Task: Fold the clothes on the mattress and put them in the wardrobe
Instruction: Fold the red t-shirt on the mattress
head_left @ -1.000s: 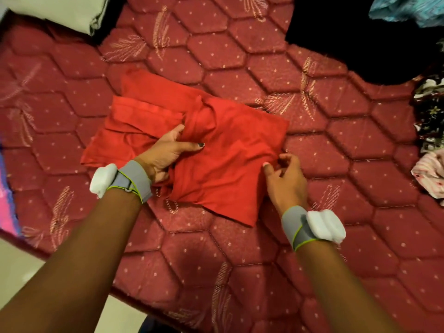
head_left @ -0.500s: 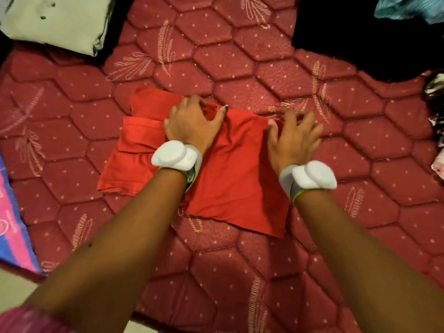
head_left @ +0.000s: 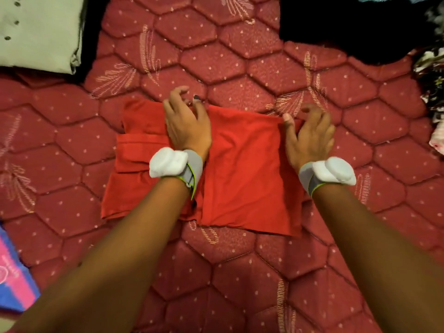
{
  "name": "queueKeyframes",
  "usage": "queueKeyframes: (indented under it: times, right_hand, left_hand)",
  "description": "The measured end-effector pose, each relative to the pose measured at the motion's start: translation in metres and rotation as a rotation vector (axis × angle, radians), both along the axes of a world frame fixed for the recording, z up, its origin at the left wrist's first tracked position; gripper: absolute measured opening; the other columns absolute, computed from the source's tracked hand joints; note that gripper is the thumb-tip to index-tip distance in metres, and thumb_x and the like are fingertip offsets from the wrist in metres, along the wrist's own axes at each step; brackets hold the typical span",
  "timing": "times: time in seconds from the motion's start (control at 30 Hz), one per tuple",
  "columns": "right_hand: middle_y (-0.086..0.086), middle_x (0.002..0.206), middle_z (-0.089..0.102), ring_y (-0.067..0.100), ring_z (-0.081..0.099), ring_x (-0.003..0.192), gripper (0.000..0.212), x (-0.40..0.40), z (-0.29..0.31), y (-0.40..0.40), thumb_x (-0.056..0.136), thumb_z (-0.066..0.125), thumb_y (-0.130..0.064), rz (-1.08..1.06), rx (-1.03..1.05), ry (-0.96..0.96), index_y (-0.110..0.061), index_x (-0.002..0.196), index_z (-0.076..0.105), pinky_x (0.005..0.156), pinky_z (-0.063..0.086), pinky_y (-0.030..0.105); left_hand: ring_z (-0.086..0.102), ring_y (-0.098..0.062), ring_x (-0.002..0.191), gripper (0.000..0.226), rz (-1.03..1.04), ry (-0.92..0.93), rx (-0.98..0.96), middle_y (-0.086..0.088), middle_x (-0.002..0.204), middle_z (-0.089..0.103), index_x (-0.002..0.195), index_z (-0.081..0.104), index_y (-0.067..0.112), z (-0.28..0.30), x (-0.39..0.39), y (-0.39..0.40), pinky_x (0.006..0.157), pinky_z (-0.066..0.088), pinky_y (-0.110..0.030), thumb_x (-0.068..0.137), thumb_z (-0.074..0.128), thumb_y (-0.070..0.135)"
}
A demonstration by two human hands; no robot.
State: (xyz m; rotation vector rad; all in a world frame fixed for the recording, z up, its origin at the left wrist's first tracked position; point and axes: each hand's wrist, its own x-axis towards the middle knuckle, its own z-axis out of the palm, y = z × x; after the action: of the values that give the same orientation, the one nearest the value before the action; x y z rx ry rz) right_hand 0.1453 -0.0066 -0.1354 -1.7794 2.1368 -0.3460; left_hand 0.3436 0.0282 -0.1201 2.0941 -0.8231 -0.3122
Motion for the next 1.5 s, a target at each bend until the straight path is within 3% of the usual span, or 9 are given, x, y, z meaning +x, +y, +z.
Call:
queueKeyframes:
  times: [0.17, 0.37, 0.5, 0.6, 0.77, 1.03, 1.17, 1.33, 1.5]
  right_hand:
    - [0.016, 0.125, 0.057, 0.036, 0.051, 0.117, 0.075, -0.017, 0.016, 0.060, 0.081, 0.048, -0.071, -0.129, 0.195, -0.128, -0.012, 0.127, 0.048, 0.096, 0.039, 0.042]
    - [0.003, 0.122, 0.061, 0.017, 0.063, 0.093, 0.060, -0.019, 0.041, 0.062, 0.077, 0.076, -0.020, -0.199, 0.590, -0.760, -0.021, 0.128, 0.044, 0.084, 0.053, 0.035]
    - [0.001, 0.104, 0.067, 0.005, 0.066, 0.073, 0.046, 0.021, 0.077, 0.059, 0.083, 0.065, -0.001, -0.014, 0.615, -1.004, -0.017, 0.122, 0.046, 0.061, 0.056, 0.021]
    - [0.000, 0.085, 0.061, 0.003, 0.060, 0.051, 0.046, 0.088, 0.095, 0.068, 0.088, 0.056, 0.005, 0.188, 0.621, -1.030, -0.021, 0.117, 0.032, 0.044, 0.050, 0.020]
    - [0.004, 0.079, 0.059, 0.022, 0.059, 0.053, 0.085, 0.175, 0.093, 0.085, 0.093, 0.058, -0.016, 0.365, 0.842, -0.940, -0.039, 0.145, -0.005, 0.045, 0.049, 0.027]
    - [-0.006, 0.071, 0.055, 0.029, 0.061, 0.073, 0.056, 0.153, 0.037, 0.109, 0.086, 0.056, -0.011, 0.334, 0.256, -0.626, -0.022, 0.139, 0.041, 0.077, 0.050, 0.043]
    - [0.006, 0.099, 0.063, 0.030, 0.059, 0.093, 0.056, 0.157, 0.037, 0.115, 0.088, 0.055, -0.018, 0.433, 0.203, -0.425, -0.027, 0.141, 0.039, 0.081, 0.046, 0.039]
    - [0.011, 0.115, 0.055, 0.033, 0.053, 0.098, 0.046, 0.177, 0.034, 0.122, 0.082, 0.056, -0.026, 0.416, -0.227, 0.009, -0.023, 0.128, 0.054, 0.077, 0.046, 0.043]
    - [0.009, 0.156, 0.024, 0.040, 0.033, 0.134, 0.059, 0.171, -0.010, 0.131, 0.091, 0.038, -0.055, 0.403, -0.071, 0.144, -0.033, 0.146, 0.032, 0.101, 0.032, 0.053]
  left_hand:
    - [0.035, -0.025, 0.138, 0.053, -0.701, -0.571, 0.165, -0.005, 0.146, 0.044, 0.140, 0.045, 0.017, -0.013, -0.040, 0.059, 0.109, 0.028, -0.045, 0.096, 0.037, 0.044]
    - [0.011, -0.021, 0.148, 0.064, -0.892, -0.563, 0.389, 0.003, 0.158, 0.023, 0.148, 0.031, 0.027, -0.029, -0.033, 0.067, 0.116, -0.002, -0.053, 0.093, 0.024, 0.058]
    - [0.055, -0.018, 0.122, 0.048, -0.718, 0.342, 0.110, -0.006, 0.129, 0.061, 0.127, 0.058, 0.015, 0.009, -0.015, 0.058, 0.113, 0.032, -0.041, 0.091, 0.044, 0.043]
    - [0.066, -0.011, 0.070, 0.055, -0.439, 1.130, 0.064, -0.008, 0.102, 0.065, 0.119, 0.059, 0.014, 0.050, 0.025, 0.063, 0.061, 0.055, -0.024, 0.095, 0.034, 0.057]
    - [0.070, -0.025, 0.064, 0.068, -0.283, 1.534, 0.086, -0.012, 0.082, 0.073, 0.102, 0.070, 0.012, 0.064, 0.103, 0.098, 0.054, 0.057, -0.033, 0.080, 0.039, 0.069]
    - [0.067, -0.007, 0.078, 0.039, -0.312, 1.085, 0.178, 0.007, 0.095, 0.073, 0.127, 0.053, 0.020, 0.018, 0.144, 0.113, 0.069, 0.057, -0.024, 0.092, 0.052, 0.003]
    - [0.063, -0.011, 0.095, 0.047, -0.293, 0.764, 0.268, -0.009, 0.124, 0.062, 0.140, 0.041, 0.009, 0.012, 0.153, 0.122, 0.087, 0.052, -0.022, 0.094, 0.055, 0.009]
    - [0.048, -0.033, 0.122, 0.062, -0.222, -0.387, 0.317, -0.014, 0.136, 0.049, 0.146, 0.034, 0.015, 0.019, 0.116, 0.124, 0.099, 0.038, -0.043, 0.089, 0.048, 0.036]
    - [0.010, -0.023, 0.148, 0.056, -0.611, -0.556, 0.519, 0.001, 0.160, 0.013, 0.150, 0.020, 0.037, -0.025, 0.102, 0.126, 0.115, 0.015, -0.053, 0.096, 0.026, 0.049]
